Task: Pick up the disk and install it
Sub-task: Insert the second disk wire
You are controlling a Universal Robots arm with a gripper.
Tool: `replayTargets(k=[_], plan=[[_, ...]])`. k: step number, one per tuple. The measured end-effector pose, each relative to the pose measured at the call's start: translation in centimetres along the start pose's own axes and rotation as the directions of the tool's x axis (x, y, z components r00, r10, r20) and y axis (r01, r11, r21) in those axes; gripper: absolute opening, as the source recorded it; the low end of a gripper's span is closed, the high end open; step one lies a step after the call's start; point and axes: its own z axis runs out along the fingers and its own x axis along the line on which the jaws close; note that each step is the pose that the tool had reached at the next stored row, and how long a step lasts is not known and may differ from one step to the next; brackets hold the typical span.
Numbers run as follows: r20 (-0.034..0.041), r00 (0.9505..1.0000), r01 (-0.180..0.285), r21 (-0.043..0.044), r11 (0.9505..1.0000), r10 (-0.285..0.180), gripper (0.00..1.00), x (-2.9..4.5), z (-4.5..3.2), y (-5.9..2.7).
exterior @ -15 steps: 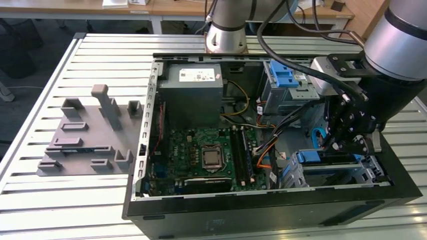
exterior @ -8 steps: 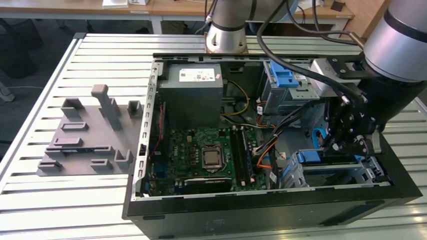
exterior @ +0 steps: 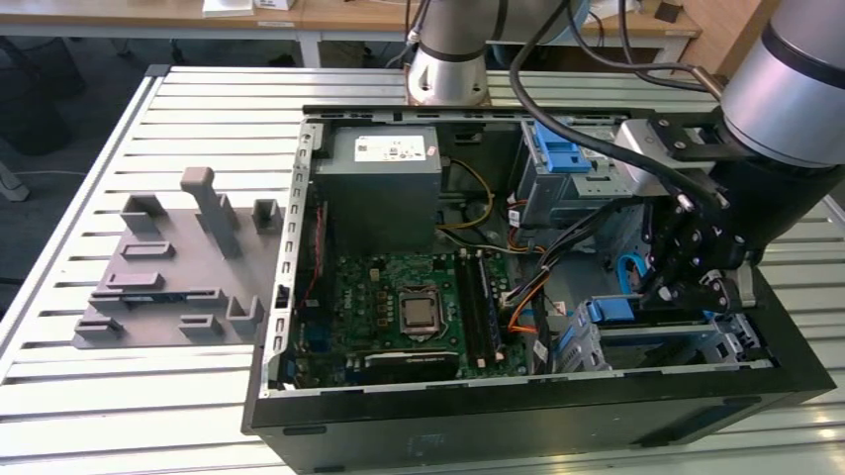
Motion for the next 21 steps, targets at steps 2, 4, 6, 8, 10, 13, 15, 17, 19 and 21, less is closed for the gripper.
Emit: replayTargets(k=[2,4,6,8,10,13,15,17,19,21], plan=[[0.0017,1.0000,0.000,0.0000,1.0000,0.000,0.17,0.00,0.01,-0.04],[0.0022,1.0000,0.000,0.0000,1.0000,0.000,0.17,0.01,0.01,-0.06],[0.0024,1.0000,0.000,0.0000,1.0000,0.000,0.17,0.02,0.02,-0.07],[0.0024,1.0000,0.000,0.0000,1.0000,0.000,0.17,0.02,0.03,-0.09],[0.0023,1.0000,0.000,0.0000,1.0000,0.000,0.17,0.03,0.05,-0.10],[0.0030,1.0000,0.000,0.0000,1.0000,0.000,0.17,0.05,0.14,-0.11],[0.0033,1.0000,0.000,0.0000,1.0000,0.000,0.17,0.05,0.23,-0.11],[0.0034,1.0000,0.000,0.0000,1.0000,0.000,0.17,0.07,0.36,-0.11],[0.0032,1.0000,0.000,-0.0001,1.0000,0.000,0.17,0.09,0.45,-0.11],[0.0030,1.0000,0.000,0.0000,1.0000,0.000,0.17,0.09,0.52,-0.10]])
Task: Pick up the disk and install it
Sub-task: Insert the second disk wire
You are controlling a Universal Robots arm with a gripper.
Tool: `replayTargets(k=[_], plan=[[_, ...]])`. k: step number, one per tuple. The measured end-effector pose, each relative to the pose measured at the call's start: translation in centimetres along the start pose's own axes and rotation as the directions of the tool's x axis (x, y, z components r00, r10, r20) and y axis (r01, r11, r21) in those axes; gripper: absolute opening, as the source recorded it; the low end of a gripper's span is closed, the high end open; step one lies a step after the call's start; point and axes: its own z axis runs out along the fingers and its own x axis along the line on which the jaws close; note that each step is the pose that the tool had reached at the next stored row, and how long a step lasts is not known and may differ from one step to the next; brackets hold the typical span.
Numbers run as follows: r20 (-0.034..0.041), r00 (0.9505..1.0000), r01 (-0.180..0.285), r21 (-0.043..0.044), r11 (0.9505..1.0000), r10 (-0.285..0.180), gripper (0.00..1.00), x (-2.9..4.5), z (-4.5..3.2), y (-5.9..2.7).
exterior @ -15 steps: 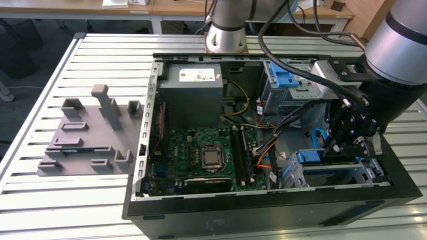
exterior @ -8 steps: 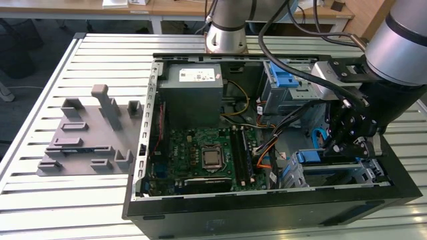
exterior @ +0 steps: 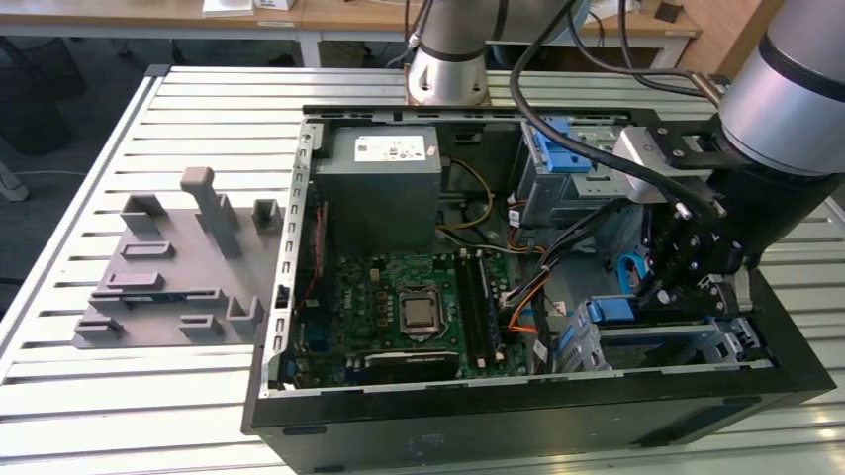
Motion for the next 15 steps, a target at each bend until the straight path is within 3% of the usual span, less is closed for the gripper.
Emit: replayTargets(k=[5,6,13,15], plan=[[0.0004,1.0000,0.000,0.0000,1.0000,0.000,0.18,0.01,-0.05,0.00],[0.0006,1.0000,0.000,0.0000,1.0000,0.000,0.24,0.00,-0.13,0.00],[0.0004,1.0000,0.000,0.0000,1.0000,0.000,0.24,0.02,-0.87,-0.03],[0.0004,1.0000,0.000,-0.0001,1.0000,0.000,0.16,0.02,-1.09,-0.03]])
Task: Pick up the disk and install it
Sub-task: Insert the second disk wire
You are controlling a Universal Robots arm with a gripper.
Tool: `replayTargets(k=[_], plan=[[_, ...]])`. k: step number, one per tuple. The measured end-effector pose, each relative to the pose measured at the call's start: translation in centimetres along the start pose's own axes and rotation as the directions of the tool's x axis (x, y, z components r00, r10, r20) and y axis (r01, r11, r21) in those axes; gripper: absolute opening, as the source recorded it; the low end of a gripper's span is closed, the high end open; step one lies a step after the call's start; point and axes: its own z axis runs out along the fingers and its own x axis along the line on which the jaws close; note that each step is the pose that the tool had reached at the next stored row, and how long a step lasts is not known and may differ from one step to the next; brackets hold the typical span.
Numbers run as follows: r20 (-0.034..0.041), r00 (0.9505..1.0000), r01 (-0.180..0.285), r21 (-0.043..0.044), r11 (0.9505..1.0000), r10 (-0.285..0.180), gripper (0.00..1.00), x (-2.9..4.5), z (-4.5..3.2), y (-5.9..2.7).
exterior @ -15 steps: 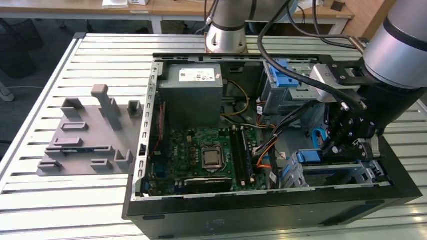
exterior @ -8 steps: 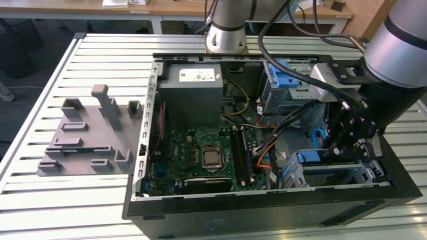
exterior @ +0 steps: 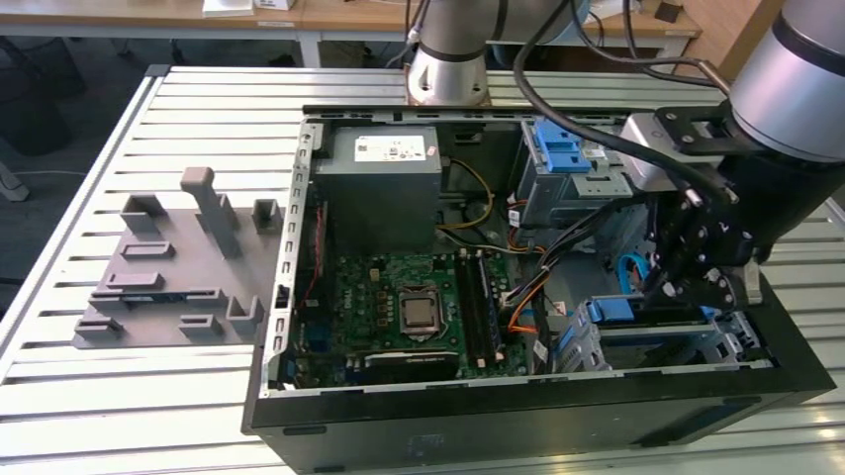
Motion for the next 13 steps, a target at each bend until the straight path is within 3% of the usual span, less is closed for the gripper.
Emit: replayTargets(k=[2,13], plan=[[-0.0002,1.0000,0.000,0.0000,1.0000,0.000,0.11,0.00,-0.17,0.00],[0.0000,1.0000,0.000,0.0000,1.0000,0.000,0.11,0.01,-0.52,-0.01]])
